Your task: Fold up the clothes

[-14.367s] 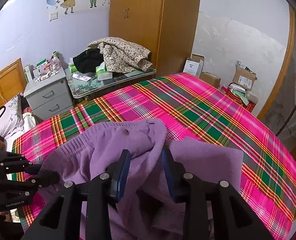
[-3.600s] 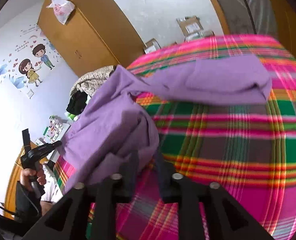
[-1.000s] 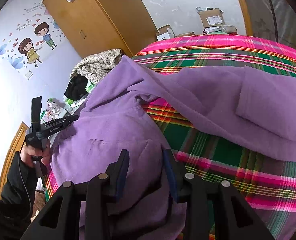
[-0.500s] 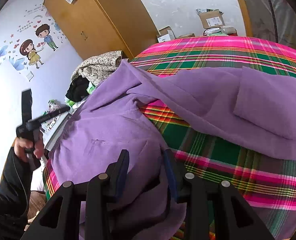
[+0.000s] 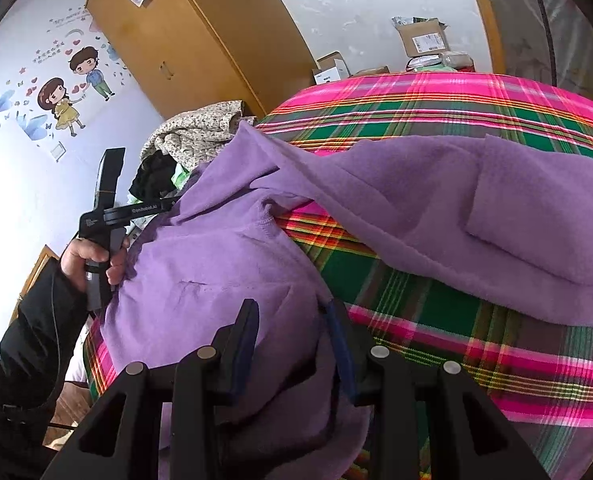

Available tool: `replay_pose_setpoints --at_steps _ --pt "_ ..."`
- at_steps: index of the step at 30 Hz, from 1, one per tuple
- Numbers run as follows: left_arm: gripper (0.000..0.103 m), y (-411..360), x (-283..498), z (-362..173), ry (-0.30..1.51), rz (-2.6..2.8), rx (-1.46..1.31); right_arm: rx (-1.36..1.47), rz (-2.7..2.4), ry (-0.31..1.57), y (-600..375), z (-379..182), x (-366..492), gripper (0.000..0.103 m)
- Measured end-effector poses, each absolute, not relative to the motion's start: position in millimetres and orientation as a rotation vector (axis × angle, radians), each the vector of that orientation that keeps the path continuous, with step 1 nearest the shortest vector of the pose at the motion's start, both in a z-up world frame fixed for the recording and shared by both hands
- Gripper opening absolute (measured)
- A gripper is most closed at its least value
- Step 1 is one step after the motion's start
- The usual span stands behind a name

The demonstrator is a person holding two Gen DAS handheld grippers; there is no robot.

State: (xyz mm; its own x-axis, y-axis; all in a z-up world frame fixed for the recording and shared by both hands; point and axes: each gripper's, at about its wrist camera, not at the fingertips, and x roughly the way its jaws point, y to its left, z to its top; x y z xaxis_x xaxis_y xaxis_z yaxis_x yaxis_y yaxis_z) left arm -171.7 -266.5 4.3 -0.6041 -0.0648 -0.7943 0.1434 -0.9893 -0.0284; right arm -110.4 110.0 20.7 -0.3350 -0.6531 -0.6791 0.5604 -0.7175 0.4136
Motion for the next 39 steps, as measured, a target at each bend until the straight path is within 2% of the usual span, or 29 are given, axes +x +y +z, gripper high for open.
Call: replay_pose_setpoints --at_steps 5,6,9,16,23,27,31,36,39 --pt "0.025 -263 -171 6 0.013 -2.660 1.263 1.127 -2.093 -0.134 110 22 -110 0.036" --pt "0.017 -271 -170 7 0.054 -2.643 1.237 1.128 -2.095 -0.135 110 22 -110 0.036" --pt "0.017 -293 -171 8 0.188 -2.607 1.212 1.134 -2.099 -0.138 113 21 -109 0.036" --pt "0.027 -292 -157 14 0.222 -2.637 1.220 1.128 -2.112 -0.123 114 24 -106 0.036" --pt "0.029 -293 -102 40 0.305 -2.680 1.114 1.092 -2.135 -0.084 113 31 -95 0.036" --pt "0.042 -285 -57 41 0.331 -2.686 1.080 1.077 -2.136 -0.079 113 34 -87 0.036" --pt "0.045 -283 -20 31 0.366 -2.659 1.076 1.062 -2.133 -0.074 114 38 -79 0.036" --pt "0.045 -284 28 27 0.499 -2.619 1.009 1.039 -2.130 -0.078 117 42 -68 0.036" --pt "0.049 -288 55 25 0.610 -2.592 0.944 1.039 -2.131 -0.087 121 41 -63 0.036"
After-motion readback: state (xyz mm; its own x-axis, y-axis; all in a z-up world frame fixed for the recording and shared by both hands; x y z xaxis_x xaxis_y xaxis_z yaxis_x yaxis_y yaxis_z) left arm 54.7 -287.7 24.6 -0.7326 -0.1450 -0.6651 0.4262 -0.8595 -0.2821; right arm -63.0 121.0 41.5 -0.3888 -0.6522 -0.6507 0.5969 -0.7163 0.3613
